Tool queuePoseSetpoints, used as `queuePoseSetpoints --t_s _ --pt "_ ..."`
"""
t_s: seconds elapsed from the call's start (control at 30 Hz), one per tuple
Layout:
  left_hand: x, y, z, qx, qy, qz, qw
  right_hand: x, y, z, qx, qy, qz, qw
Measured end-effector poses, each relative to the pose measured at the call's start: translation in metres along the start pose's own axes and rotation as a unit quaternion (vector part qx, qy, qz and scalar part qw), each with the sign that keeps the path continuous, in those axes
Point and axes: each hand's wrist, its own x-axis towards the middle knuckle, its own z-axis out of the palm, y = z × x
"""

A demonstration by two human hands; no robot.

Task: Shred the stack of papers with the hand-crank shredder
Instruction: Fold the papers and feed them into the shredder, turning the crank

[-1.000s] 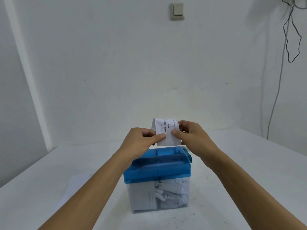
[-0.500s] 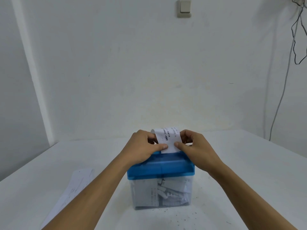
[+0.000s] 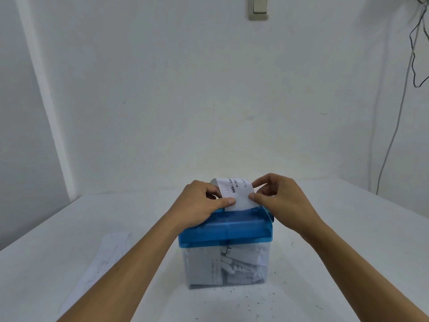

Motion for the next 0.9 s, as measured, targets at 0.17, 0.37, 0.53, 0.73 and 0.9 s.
queuePoseSetpoints --t_s 0.17,0.37,0.53,0.73,0.9 --pt "0.0020 -0.0030 -0.0016 -0.032 -0.001 -0.009 0.999 -0.0049 0.0003 -0.0010 -0.012 -0.014 0.008 1.000" --pt "0.0038 -0.0040 -0.0018 -0.050 -0.005 -0.027 0.998 -0.0031 0.0023 0.0013 -0.020 -0.009 0.013 1.000" --pt "0.0028 -0.0045 -0.0024 -0.058 -0.002 -0.030 0.998 -0.0007 -0.0006 0.0036 -0.043 -0.028 0.031 0.998" --pt "0.0025 -0.0054 -0.0022 -0.032 -0.013 -0.027 0.999 0.0012 -0.0030 0.0005 -0.045 -0.076 0.068 0.994" --pt "0.0016 -0.0048 -0.0048 -0.001 -0.035 -0.011 0.999 -0.0018 0.0013 -0.0032 -0.060 -0.074 0.040 0.995"
